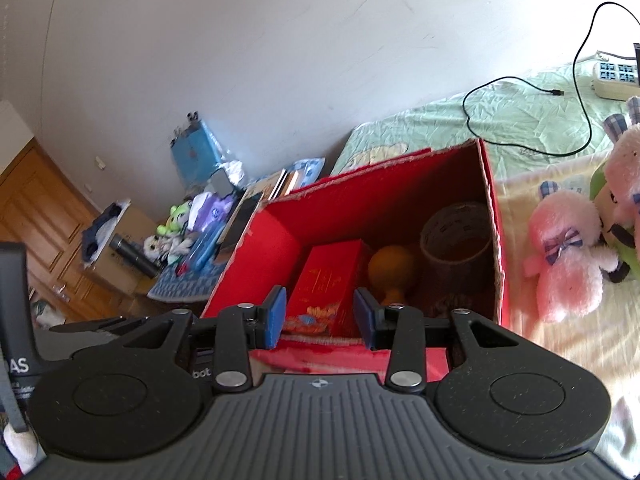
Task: Organize objects
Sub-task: 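Lift the open right gripper out of the box and back away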
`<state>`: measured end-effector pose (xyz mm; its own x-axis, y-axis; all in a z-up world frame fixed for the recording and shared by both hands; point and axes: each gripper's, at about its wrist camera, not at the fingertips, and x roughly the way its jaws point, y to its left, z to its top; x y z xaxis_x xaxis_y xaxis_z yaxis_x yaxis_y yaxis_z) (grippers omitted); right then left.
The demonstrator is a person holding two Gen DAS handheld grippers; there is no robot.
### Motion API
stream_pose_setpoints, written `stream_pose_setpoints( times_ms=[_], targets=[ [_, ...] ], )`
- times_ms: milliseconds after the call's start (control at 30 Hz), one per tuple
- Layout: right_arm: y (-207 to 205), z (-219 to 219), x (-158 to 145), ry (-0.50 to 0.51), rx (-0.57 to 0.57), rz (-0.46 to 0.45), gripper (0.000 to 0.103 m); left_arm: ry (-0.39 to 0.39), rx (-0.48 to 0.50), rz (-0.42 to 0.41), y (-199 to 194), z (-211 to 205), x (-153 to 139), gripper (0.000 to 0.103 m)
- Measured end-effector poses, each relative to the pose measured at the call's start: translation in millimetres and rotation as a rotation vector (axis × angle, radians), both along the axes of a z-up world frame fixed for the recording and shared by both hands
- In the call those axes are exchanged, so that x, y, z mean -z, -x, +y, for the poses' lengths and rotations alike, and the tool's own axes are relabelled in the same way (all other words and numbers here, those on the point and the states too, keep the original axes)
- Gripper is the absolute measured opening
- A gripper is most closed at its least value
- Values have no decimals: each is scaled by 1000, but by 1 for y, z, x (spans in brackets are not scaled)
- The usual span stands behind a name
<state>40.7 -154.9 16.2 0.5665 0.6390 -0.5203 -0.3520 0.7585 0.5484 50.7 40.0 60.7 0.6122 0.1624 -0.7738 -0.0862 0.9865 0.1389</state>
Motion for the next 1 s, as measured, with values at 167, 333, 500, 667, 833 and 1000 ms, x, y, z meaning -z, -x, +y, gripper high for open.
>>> stream_pose_setpoints(
  times_ms=[167,333,500,667,833,1000],
  targets=[
    [10,-4,5,17,-27,12,41,-10,-17,28,9,-8,8,82],
    [18,-13,14,26,-23,48,43,-23,-28,52,15,-20,16,84],
    [25,-22,21,38,-8,61,46,-33,-46,67,21,-30,23,86],
    [29,-26,30,63,2,84,46,-41,-66,101,28,-37,35,87],
    [32,-24,42,103,6,124,46,-44,-72,144,33,-36,47,87],
    [30,-16,48,128,28,168,46,-33,-53,155,30,-27,52,87]
  ],
)
